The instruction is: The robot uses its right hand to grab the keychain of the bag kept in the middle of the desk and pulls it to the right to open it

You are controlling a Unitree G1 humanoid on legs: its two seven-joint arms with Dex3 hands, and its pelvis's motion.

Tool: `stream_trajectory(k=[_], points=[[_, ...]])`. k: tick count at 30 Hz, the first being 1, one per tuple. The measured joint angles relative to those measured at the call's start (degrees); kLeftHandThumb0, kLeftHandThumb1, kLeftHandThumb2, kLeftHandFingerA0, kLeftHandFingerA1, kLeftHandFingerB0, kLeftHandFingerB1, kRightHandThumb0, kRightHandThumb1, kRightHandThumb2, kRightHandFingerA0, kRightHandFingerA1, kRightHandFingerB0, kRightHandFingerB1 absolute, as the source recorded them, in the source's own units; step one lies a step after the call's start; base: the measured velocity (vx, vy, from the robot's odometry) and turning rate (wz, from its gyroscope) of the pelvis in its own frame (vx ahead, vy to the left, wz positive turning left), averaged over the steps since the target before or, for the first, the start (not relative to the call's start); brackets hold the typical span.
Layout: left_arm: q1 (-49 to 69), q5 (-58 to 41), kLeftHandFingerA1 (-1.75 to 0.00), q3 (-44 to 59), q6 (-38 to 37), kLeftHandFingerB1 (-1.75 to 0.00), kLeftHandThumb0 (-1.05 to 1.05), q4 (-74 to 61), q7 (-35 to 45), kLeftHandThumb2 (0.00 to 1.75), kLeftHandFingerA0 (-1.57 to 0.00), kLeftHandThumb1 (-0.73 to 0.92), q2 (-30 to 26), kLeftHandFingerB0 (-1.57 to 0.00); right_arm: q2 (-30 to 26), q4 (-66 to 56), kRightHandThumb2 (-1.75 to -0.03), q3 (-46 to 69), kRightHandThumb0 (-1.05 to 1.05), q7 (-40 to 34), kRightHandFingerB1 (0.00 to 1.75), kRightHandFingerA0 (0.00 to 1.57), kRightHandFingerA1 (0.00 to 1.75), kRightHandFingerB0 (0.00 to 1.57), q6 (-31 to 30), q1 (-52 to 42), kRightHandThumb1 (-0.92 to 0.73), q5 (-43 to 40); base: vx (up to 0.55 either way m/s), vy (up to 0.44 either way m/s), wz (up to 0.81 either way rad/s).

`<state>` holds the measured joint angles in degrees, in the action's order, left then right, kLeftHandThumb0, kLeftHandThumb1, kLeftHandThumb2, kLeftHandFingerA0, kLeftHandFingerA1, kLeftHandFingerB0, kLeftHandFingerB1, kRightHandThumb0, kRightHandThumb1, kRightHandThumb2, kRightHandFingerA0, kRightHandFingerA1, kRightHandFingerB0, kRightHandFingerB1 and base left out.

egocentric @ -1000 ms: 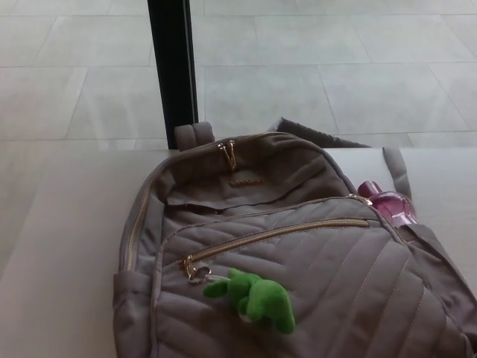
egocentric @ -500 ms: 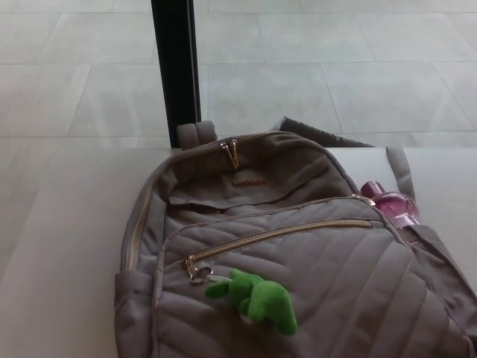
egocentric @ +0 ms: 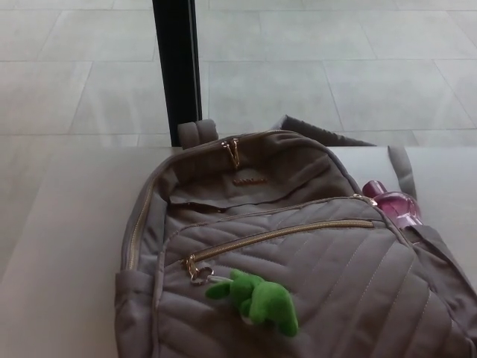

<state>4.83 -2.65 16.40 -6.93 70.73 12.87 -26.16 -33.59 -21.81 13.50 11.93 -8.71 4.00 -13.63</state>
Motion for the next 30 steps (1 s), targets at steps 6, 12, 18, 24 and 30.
stream_trajectory(k=[6,12,18,24,30], points=[[0.1,0.0,-0.61,0.0,0.0,-0.47,-0.56,0.0,0.1,0.58,-0.62,0.57,0.0,-0.56,0.0,-9.0,-0.59,-8.3,-0.72,0.8,0.42,0.62,0.65,0.46,-4.3,2.0,-0.63,0.0,0.0,0.0,0.0],[0.1,-0.2,-0.64,0.1,0.0,-0.47,-0.54,0.1,0.3,0.57,-0.67,0.58,0.0,-0.6,-0.5,-14.1,-0.88,-13.6,-0.66,1.6,0.55,0.65,0.71,0.43,-8.8,2.6,-0.46,0.4,0.0,0.0,0.0],[0.3,-0.4,-0.64,0.1,0.0,-0.47,-0.55,0.2,0.8,0.58,-0.63,0.58,0.0,-0.59,-0.4,-16.8,-0.58,-18.3,-0.62,2.1,0.43,0.7,0.71,0.53,-13.7,3.1,-0.59,1.5,0.0,0.0,0.0],[0.6,-0.7,-0.62,0.0,-0.5,-0.47,-0.54,0.2,1.3,0.57,-0.62,0.57,-0.1,-0.59,0.6,-18.2,-0.58,-22.2,-0.66,2.1,0.41,0.63,0.69,0.52,-17.8,4.6,-0.6,3.6,0.0,0.0,0.0],[0.7,-0.7,-0.63,-0.3,-0.8,-0.48,-0.54,0.4,1.3,0.58,-0.6,0.58,-0.2,-0.59,3.3,-20.1,-0.57,-25.9,-0.59,1.8,0.43,0.69,0.72,0.5,-21.8,6.1,-0.58,5.8,0.0,0.0,0.0]])
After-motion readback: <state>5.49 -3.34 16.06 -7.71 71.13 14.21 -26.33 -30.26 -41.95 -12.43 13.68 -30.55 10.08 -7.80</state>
